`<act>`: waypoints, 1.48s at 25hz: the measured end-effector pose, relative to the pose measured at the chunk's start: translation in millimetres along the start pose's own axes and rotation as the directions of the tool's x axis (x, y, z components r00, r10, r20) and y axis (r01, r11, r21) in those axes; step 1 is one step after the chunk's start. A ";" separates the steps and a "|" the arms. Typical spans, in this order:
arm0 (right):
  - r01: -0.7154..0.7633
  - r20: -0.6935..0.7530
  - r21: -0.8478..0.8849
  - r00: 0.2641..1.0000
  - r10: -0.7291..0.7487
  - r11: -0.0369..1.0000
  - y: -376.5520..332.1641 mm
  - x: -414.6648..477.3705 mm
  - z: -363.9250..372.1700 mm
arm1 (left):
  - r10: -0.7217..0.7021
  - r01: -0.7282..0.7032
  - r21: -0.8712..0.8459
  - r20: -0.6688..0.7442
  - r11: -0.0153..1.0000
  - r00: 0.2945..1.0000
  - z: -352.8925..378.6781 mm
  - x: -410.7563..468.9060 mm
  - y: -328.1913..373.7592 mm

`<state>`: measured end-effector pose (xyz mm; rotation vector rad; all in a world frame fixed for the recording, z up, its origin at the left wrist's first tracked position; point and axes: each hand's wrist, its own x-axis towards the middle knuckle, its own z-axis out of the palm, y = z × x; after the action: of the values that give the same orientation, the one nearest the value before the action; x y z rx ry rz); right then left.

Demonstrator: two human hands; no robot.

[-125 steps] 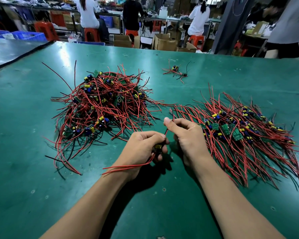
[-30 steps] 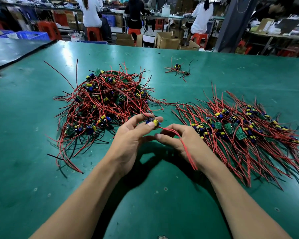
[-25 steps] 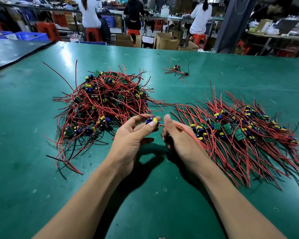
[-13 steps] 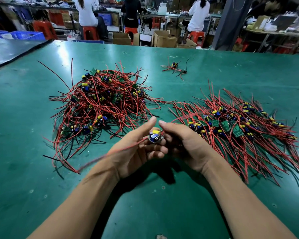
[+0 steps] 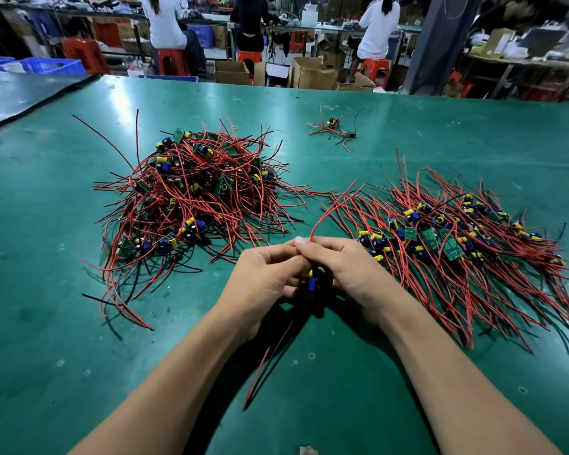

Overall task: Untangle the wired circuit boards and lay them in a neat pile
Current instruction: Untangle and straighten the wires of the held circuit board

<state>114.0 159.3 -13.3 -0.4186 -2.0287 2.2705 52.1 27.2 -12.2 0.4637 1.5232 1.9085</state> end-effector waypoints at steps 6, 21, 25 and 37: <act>0.030 -0.136 -0.170 0.989 -0.054 0.985 0.7 6.6 -0.1 | 0.037 -0.031 0.087 -0.059 0.996 0.998 2.9 2.8 -3.7; -0.015 -0.061 0.153 0.998 0.025 0.988 -0.5 5.4 -3.8 | 0.002 -0.003 0.046 0.021 0.999 1.000 5.8 -5.0 4.0; -0.097 0.033 0.091 0.995 0.094 0.991 0.7 1.6 -5.7 | 0.020 -0.020 0.012 0.006 1.000 1.000 2.1 -4.3 3.3; 0.036 -0.321 0.252 0.946 0.049 0.967 -1.4 14.6 3.9 | 0.002 -0.012 0.067 0.137 0.998 0.991 1.8 -6.9 4.3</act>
<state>98.8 159.0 -13.9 -0.7227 -1.5578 2.2449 57.2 23.3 -6.8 0.6181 1.5018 1.7958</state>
